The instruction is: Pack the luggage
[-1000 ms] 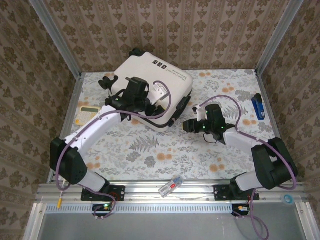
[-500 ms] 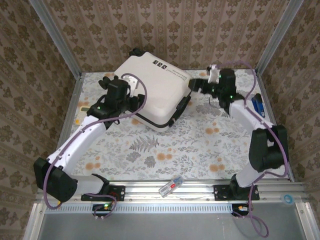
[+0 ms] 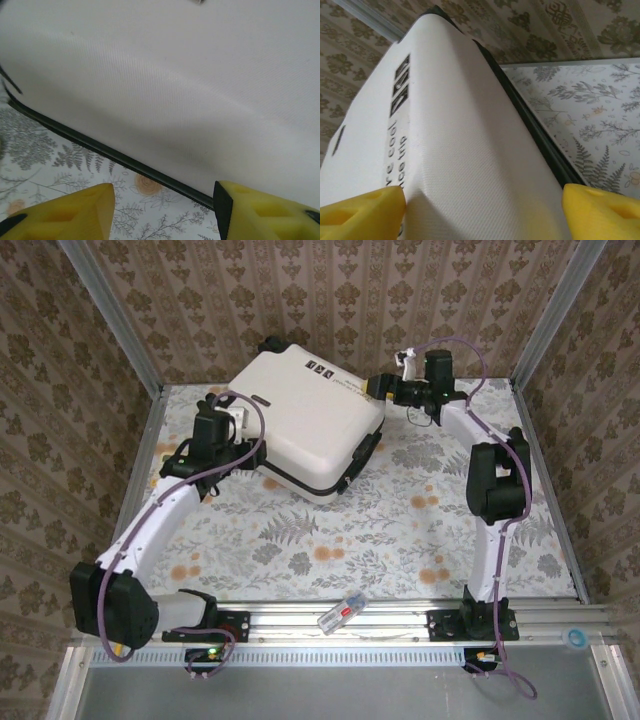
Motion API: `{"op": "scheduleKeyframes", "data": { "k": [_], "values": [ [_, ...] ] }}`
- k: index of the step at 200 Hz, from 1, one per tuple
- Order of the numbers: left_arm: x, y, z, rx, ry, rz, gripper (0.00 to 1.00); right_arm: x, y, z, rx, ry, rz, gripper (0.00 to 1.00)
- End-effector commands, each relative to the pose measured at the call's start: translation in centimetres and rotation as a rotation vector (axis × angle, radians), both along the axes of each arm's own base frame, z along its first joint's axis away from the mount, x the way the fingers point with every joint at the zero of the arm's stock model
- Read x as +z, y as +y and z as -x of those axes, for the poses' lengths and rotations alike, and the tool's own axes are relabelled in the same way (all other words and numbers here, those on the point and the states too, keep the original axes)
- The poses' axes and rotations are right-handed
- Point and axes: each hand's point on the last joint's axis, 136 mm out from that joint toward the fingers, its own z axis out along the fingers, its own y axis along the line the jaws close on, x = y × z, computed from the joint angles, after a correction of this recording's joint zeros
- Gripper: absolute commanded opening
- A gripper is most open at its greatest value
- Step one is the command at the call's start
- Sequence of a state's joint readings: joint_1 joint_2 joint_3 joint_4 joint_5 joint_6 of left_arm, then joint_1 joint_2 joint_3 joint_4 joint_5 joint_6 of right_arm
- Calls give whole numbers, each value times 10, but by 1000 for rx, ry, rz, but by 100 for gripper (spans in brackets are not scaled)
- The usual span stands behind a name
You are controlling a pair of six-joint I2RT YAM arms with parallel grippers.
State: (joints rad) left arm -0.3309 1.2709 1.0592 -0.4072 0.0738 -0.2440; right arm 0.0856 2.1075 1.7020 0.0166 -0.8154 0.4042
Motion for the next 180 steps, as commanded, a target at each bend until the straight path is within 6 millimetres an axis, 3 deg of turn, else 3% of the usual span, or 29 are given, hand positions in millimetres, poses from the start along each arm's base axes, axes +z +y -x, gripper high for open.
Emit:
{"op": "scheduleKeyframes", "data": {
  "k": [1, 63, 94, 114, 152, 170, 176, 180],
  "values": [
    [-5, -17, -16, -59, -8, 87, 57, 4, 26, 22, 152, 20, -98, 80],
    [-15, -41, -47, -144, -3, 122, 58, 12, 31, 94, 256, 13, -169, 73],
    [-17, -52, -49, -177, 3, 143, 58, 5, 24, 135, 233, 30, -135, 72],
    [-15, -60, -45, -195, 7, 142, 58, -1, 9, 145, 139, 44, -31, 72],
    [14, -61, -29, -191, -54, 71, 59, 25, -27, 143, -81, -5, 137, 71],
    [35, -60, -16, -188, -107, 13, 61, 38, -36, 154, -142, -48, 205, 70],
    [42, -61, -12, -189, -126, -1, 62, 34, -39, 157, -165, -48, 243, 70],
    [47, -59, -12, -183, -140, -10, 63, 44, -40, 164, -177, -80, 261, 70]
  ]
}}
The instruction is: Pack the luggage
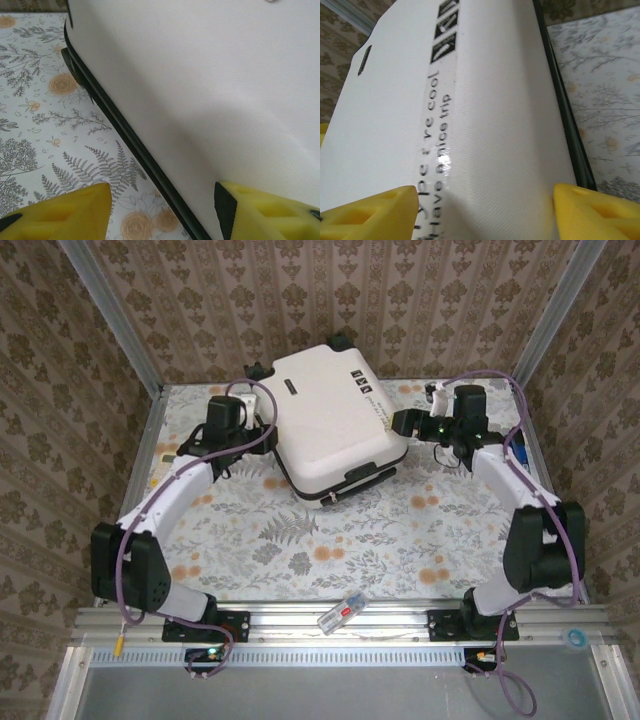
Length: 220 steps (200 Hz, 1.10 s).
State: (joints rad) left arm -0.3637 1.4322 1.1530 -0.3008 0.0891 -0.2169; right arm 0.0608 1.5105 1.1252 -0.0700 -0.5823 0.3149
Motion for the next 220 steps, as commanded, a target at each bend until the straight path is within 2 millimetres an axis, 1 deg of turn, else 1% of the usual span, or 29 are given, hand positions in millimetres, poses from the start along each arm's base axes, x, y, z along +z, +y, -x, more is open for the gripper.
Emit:
{"op": "scheduleKeyframes", "data": {
  "k": [1, 4, 13, 24, 34, 45, 58, 74, 94, 109, 123, 141, 175, 200, 210, 213, 220],
  "values": [
    [48, -33, 30, -134, -101, -15, 63, 27, 13, 37, 23, -67, 100, 70],
    [52, -38, 34, -149, -114, -20, 63, 26, 13, 40, 19, -73, 118, 70],
    [62, -45, 40, -170, -146, -35, 65, 25, 13, 50, 11, -84, 162, 70],
    [69, -56, 46, -200, -174, -43, 67, 22, 20, 62, 32, -104, 194, 70],
    [73, -68, 50, -237, -185, -39, 68, 16, 29, 73, 49, -112, 209, 69],
    [74, -83, 55, -279, -192, -48, 68, 9, 45, 88, 92, -127, 212, 68],
    [74, -98, 60, -310, -212, -73, 69, -8, 58, 104, 115, -141, 235, 67],
    [69, -107, 59, -316, -209, -109, 69, -27, 74, 124, 145, -154, 237, 66],
    [55, -117, 53, -313, -174, -118, 69, -54, 93, 144, 184, -161, 245, 65],
    [44, -125, 48, -306, -157, -123, 69, -69, 108, 156, 222, -186, 251, 63],
    [34, -128, 42, -287, -152, -152, 69, -77, 121, 164, 251, -227, 254, 62],
    [23, -131, 37, -272, -142, -164, 68, -87, 133, 166, 261, -268, 261, 60],
    [7, -140, 35, -276, -116, -150, 68, -98, 150, 158, 282, -295, 258, 58],
    [4, -143, 36, -279, -109, -150, 68, -101, 157, 148, 277, -313, 265, 57],
    [5, -144, 37, -281, -110, -147, 68, -97, 159, 145, 272, -330, 263, 57],
    [4, -144, 37, -280, -110, -146, 68, -105, 160, 144, 276, -315, 275, 57],
    [5, -144, 37, -281, -110, -145, 68, -107, 162, 142, 282, -311, 278, 57]
  ]
}}
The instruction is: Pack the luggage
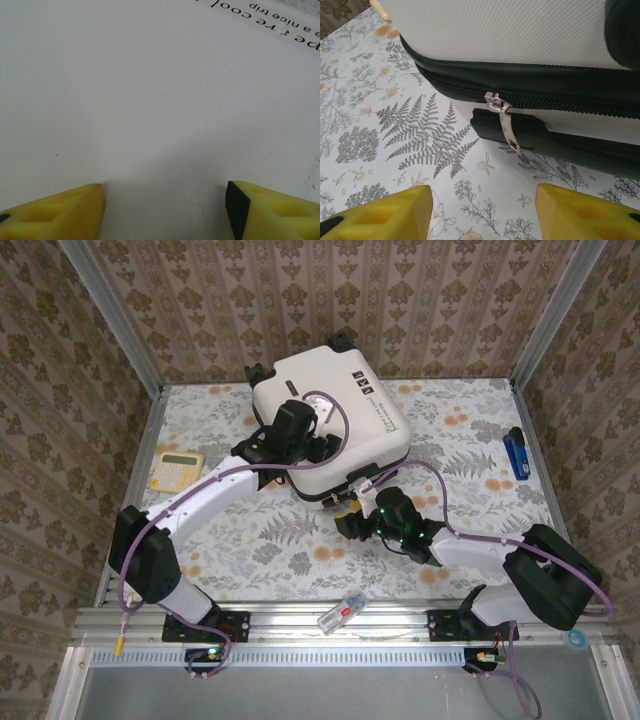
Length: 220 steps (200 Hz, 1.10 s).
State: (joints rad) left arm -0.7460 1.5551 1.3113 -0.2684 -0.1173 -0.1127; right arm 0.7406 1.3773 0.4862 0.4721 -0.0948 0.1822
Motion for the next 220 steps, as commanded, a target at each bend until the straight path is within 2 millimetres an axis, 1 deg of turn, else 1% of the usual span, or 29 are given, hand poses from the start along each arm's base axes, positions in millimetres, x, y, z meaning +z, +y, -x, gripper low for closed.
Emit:
{"op": "scheduleKeyframes", "data": {
  "k": [1, 20, 45, 81, 128, 175, 189, 197, 220],
  "values": [
    [-20, -7, 1, -1, 53, -11, 68, 20, 12, -19, -13, -99, -32, 57],
    [-20, -7, 1, -5, 55, -7, 68, 18, 17, -22, -9, -95, -38, 56],
    [-20, -10, 3, -12, 58, -3, 68, 17, 18, -27, -26, -99, -46, 56],
    [-20, -13, 4, -20, 61, 3, 68, 19, 23, -33, -30, -107, -57, 55],
    [-20, -18, 6, -34, 62, 7, 68, 16, 27, -38, -32, -98, -76, 45],
    [-21, -22, 7, -46, 64, 7, 68, -8, 19, -44, -59, -43, -79, 41],
    [-21, -23, 7, -47, 66, 6, 68, -12, 18, -45, -63, -34, -90, 39],
    [-22, -24, 8, -52, 68, 6, 68, -13, 18, -46, -63, -32, -95, 37],
    [-22, -25, 8, -51, 68, 7, 68, -15, 19, -47, -61, -26, -97, 27]
  ]
}}
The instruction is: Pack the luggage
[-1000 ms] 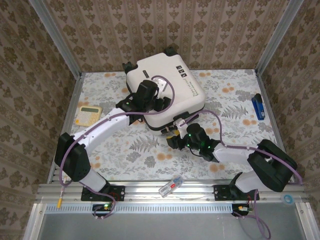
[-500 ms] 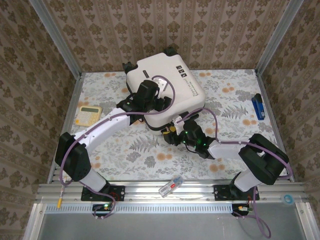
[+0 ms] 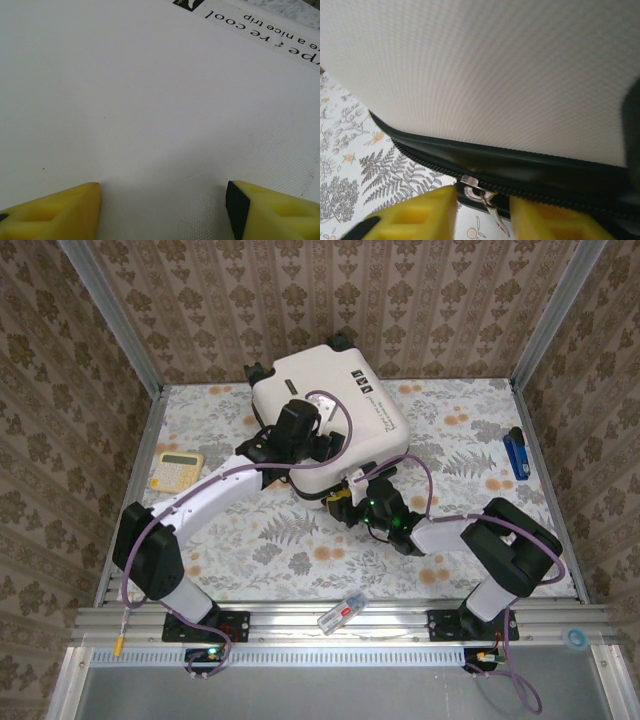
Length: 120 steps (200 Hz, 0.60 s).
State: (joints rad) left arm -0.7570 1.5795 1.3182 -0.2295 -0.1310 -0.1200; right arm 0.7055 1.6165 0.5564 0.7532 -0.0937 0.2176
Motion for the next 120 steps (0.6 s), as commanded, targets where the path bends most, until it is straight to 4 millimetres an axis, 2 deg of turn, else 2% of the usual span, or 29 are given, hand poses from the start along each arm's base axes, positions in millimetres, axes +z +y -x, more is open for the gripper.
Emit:
{"op": "scheduleKeyframes", "data": {
  "k": [1, 78, 120],
  "values": [
    [-22, -17, 13, -57, 84, -7, 68, -13, -1, -3, -9, 36, -2, 27],
    [-24, -20, 14, -62, 91, -13, 68, -14, -13, -5, -32, 42, -21, 8],
    [-17, -25, 15, -69, 56, -35, 68, -12, -19, -8, -37, 56, -52, 1]
  ]
}}
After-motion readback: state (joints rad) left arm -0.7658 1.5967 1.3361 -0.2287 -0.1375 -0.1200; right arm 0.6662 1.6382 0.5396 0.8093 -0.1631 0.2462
